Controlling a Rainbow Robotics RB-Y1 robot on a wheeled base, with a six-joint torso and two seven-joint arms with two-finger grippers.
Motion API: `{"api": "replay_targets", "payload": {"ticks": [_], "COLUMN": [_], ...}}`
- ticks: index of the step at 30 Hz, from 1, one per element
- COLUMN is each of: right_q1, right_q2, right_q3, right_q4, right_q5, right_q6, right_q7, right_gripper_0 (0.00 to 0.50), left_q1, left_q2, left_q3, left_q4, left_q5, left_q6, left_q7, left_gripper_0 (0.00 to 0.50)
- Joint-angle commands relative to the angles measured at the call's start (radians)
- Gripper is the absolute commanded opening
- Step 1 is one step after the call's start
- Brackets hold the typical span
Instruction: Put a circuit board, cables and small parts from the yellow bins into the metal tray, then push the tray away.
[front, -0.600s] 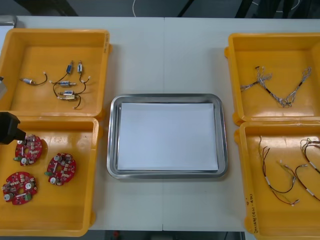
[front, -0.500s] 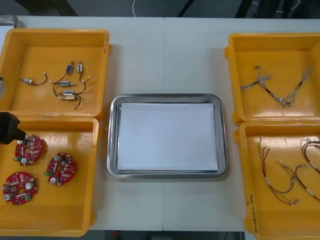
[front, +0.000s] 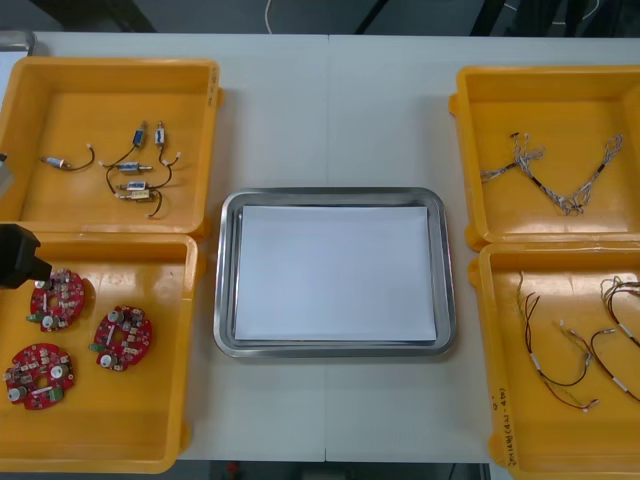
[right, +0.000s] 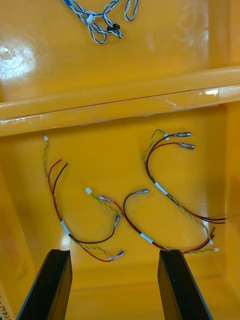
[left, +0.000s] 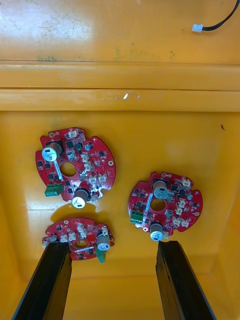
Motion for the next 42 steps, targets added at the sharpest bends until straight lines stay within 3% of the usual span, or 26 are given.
{"api": "replay_targets", "payload": {"ticks": [1, 42], "right_q1": [-0.016, -0.016], "right_q2": [-0.042, -0.042], "right_q3": [-0.001, -0.001], "right_q4": [-0.011, -0.011], "right_q5": [-0.001, -0.001], "right_q6": [0.003, 0.003], "right_q7": [0.055, 0.055], "right_gripper_0": [0.500, 0.500], "left_q1": [0.013, 0.013], "left_q2": [0.038, 0.038], "left_q3": [0.030, 0.030], "left_q4": [-0.019, -0.019], "left_q5": [0.007, 0.007], "left_q6": [0.006, 0.006], "left_q7": [-0.022, -0.022], "left_gripper_0": [0.500, 0.500]}}
